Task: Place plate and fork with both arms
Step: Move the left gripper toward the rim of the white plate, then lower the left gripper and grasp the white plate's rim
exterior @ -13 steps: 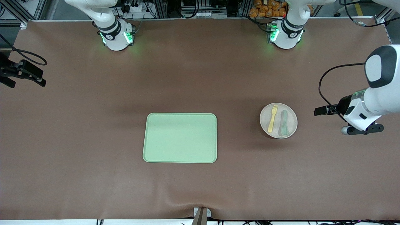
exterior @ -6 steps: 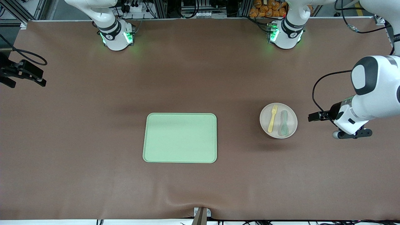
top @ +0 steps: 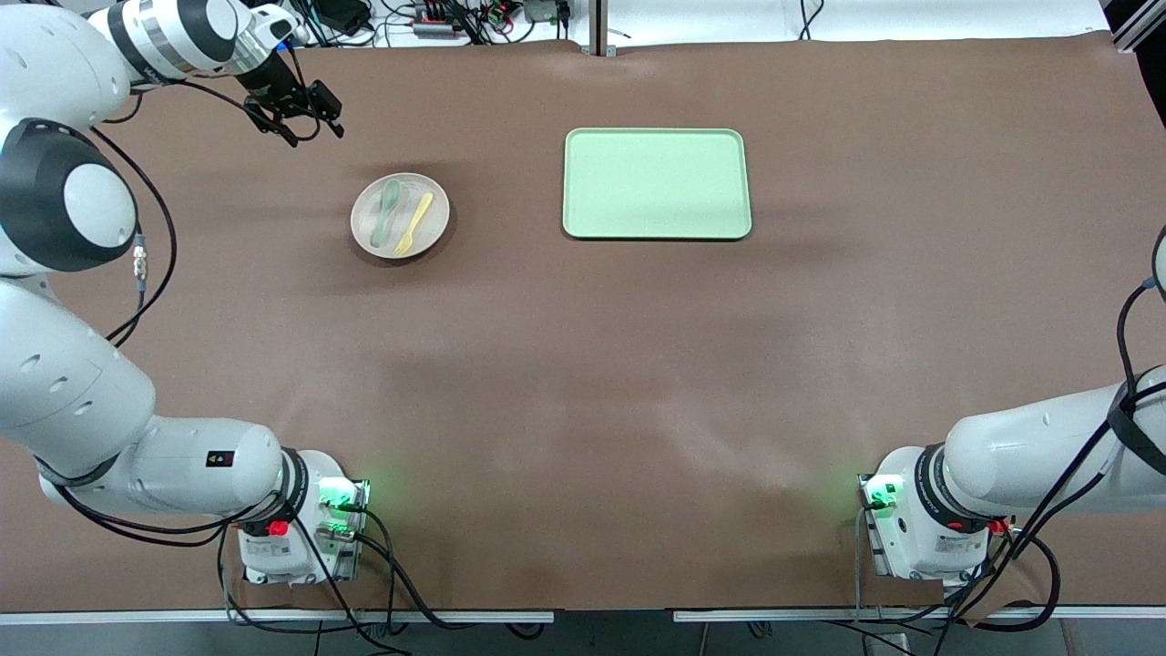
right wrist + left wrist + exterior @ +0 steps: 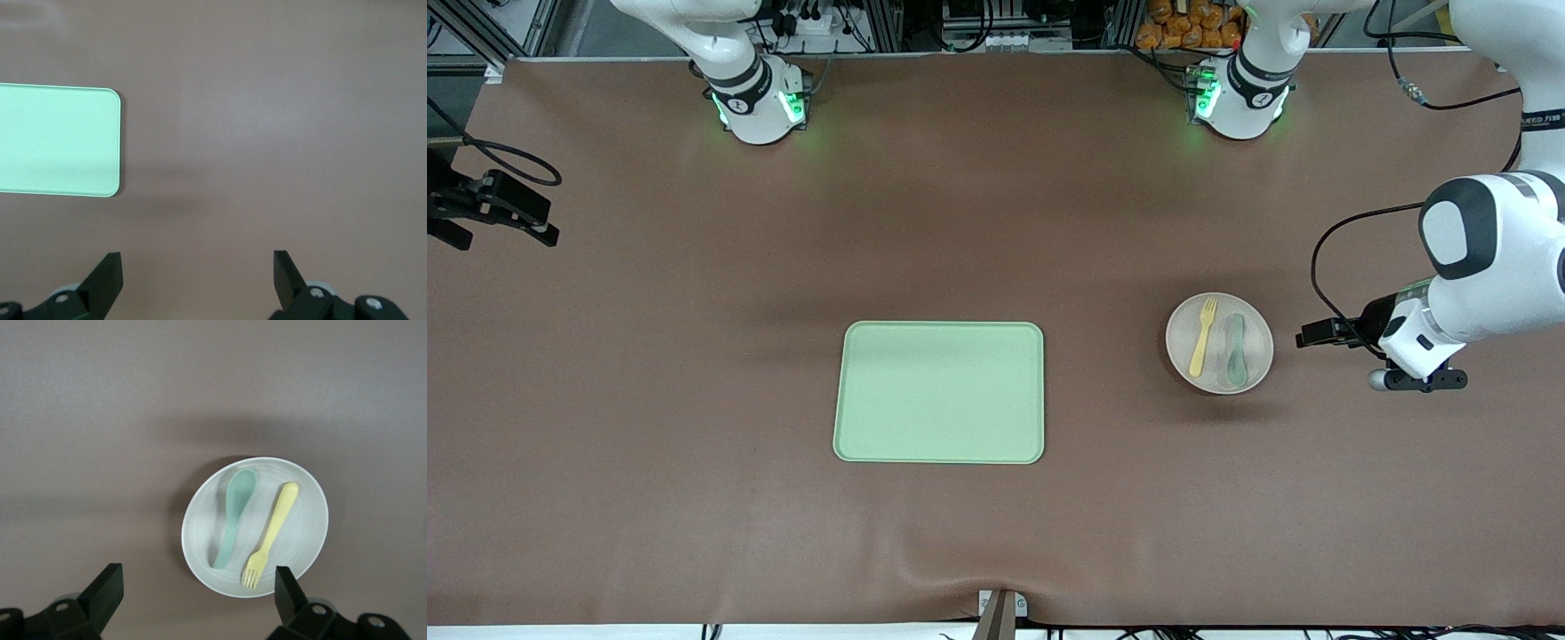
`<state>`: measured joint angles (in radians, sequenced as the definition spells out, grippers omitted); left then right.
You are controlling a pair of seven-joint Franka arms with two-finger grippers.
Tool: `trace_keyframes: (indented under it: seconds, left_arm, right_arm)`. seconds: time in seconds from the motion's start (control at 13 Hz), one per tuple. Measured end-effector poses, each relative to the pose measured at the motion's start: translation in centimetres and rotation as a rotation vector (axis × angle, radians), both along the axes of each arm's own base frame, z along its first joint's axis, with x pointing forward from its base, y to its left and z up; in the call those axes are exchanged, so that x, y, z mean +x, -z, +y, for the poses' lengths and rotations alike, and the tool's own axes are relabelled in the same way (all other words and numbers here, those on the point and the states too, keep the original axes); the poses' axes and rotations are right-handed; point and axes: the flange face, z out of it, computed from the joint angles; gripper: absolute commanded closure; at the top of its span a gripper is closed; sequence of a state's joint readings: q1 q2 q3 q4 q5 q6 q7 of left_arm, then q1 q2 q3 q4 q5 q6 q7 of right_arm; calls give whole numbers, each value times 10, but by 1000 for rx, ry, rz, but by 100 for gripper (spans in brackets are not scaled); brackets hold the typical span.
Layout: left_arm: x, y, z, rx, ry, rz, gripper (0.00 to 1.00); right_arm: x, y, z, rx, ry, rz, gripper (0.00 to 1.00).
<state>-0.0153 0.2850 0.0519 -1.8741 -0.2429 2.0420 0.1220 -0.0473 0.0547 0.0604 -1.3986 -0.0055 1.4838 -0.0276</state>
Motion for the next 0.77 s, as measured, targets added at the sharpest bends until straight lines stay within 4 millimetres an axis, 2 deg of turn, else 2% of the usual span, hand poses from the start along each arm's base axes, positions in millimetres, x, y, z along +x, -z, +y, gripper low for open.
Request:
trace_keyframes:
  seconds: [0.31,0.77]
  left_arm:
    - [0,3,-17,0,25,-1,0]
    - [0,33,-22,8,22,-8,0]
  right_arm:
    - [0,0,0,0,0,0,0]
    - [0,0,0,0,0,0,0]
